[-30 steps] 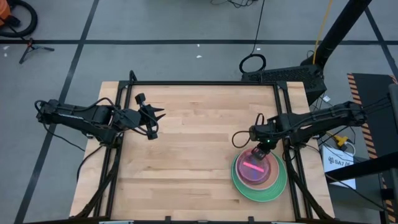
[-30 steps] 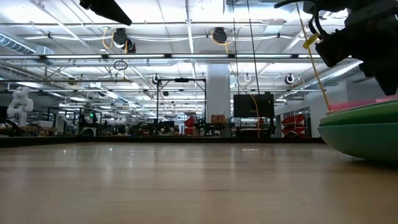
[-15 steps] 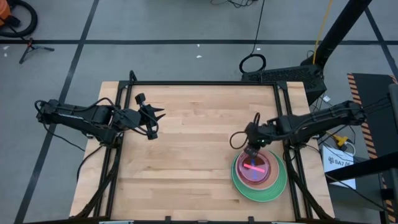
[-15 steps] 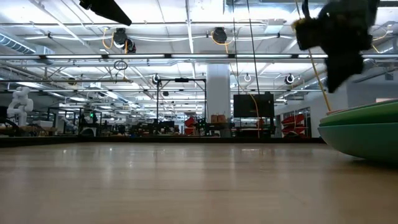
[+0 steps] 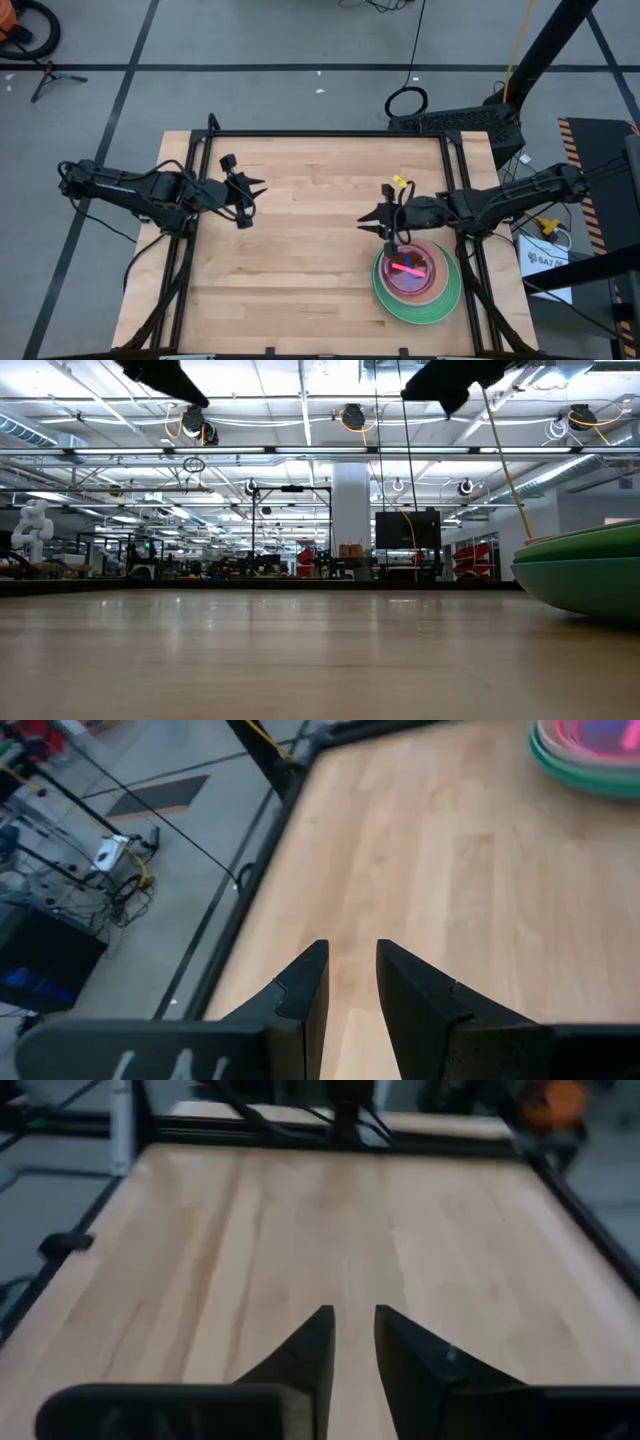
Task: Stack plastic plates
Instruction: Return to home position
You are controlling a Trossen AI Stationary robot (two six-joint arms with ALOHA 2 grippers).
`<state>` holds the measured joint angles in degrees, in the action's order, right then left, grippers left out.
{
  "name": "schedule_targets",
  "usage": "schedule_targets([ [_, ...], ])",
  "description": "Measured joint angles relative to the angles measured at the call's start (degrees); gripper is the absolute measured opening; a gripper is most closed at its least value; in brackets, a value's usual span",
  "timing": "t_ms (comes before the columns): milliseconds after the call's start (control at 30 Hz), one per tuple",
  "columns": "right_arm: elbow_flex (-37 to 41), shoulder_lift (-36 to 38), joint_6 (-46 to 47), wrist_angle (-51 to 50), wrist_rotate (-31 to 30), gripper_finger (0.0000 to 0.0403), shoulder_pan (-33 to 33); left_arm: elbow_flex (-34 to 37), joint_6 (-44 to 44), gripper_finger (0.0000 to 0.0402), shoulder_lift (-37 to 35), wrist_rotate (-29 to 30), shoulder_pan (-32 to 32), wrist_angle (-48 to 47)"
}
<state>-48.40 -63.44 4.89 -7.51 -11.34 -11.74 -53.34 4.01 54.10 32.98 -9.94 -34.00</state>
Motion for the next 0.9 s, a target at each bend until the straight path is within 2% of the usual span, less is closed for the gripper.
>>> schedule_targets([
  [133, 0.0, 0.0, -7.4, 0.8, 4.2, 0.006, 2.2, 3.2, -1.3, 0.0094, -0.2, -0.2, -1.7, 0.3],
  [267, 1.5, 0.7, -11.1, 0.8, 7.5, 0.0052, 5.1, 7.7, -8.4, 0.0094, -0.8, -0.2, -4.3, 0.3],
  [367, 3.1, 2.3, -12.0, 0.9, 12.4, 0.0046, 7.1, 11.1, -13.4, 0.0094, -1.8, -0.1, -7.1, 0.3],
  [567, 9.1, 7.9, -12.1, 3.1, 14.0, 0.0037, 9.2, 14.4, -20.5, 0.0094, -3.3, 5.0, -13.2, 1.2],
  [767, 14.3, 14.0, -11.2, 6.5, 14.4, 0.0033, 9.8, 14.6, -18.0, 0.0094, -3.3, 14.9, -16.6, 2.9],
  [900, 16.7, 17.6, -11.7, 9.7, 14.4, 0.0033, 9.8, 14.6, -11.4, 0.0094, -3.6, 14.6, -16.1, 10.7],
])
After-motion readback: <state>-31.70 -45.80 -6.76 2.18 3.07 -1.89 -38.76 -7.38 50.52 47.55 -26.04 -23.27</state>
